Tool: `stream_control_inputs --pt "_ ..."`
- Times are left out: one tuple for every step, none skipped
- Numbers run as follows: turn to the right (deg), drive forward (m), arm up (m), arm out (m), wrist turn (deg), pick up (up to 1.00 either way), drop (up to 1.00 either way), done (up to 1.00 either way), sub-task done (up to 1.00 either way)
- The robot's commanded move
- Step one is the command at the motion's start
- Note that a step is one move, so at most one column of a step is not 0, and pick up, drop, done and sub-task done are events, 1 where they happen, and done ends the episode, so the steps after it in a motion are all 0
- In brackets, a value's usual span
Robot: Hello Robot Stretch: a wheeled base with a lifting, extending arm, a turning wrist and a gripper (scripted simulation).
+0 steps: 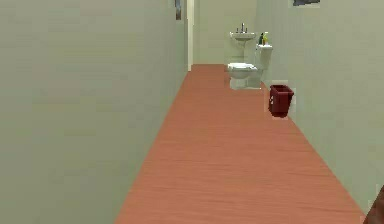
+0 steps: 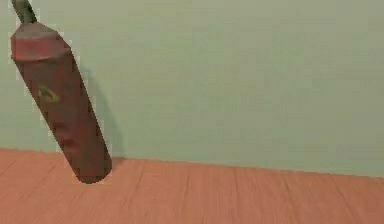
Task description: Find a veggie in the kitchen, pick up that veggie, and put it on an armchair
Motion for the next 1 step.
stream_control_inputs --pt "0.0 1.00 0.00 0.00 0.0 0.00 0.00 0.00 0.00"
